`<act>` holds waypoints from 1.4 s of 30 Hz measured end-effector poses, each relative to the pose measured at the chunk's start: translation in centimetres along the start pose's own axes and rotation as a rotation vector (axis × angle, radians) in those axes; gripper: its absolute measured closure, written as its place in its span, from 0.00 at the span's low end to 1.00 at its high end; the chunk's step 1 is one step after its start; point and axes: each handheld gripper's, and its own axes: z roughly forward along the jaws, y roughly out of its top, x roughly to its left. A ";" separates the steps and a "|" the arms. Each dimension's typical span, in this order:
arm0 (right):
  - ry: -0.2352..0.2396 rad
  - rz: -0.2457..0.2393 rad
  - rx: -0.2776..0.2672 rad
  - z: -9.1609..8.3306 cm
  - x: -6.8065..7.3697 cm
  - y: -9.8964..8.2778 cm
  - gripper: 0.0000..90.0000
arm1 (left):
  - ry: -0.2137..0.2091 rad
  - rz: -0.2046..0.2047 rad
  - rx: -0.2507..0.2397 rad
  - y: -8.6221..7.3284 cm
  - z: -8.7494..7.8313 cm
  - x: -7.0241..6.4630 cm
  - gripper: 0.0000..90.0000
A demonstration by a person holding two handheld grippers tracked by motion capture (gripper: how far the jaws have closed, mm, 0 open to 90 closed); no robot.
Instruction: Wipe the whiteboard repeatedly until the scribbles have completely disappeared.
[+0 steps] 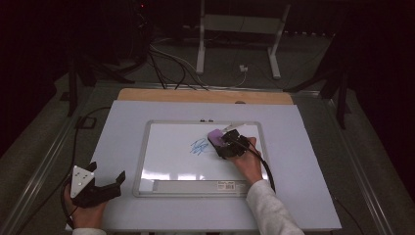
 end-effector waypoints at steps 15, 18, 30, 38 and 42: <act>0.018 0.064 -0.017 1.1 -0.6 1.2 0.42 | -0.002 0.000 0.003 0.0 0.0 0.1 0.01; 0.015 0.056 -0.019 1.2 -0.4 1.2 0.45 | -0.002 -0.001 0.001 0.0 0.0 0.1 0.01; 0.000 0.068 0.007 0.4 -0.5 0.6 0.46 | -0.003 -0.001 0.002 0.0 0.0 -0.1 0.01; 0.095 -0.036 -0.003 -0.4 2.0 -0.3 0.46 | -0.002 0.001 0.003 0.0 0.0 -0.1 0.01; 0.061 -0.030 0.015 -0.4 1.5 -0.2 0.46 | 0.000 -0.002 0.002 0.0 0.0 0.0 0.01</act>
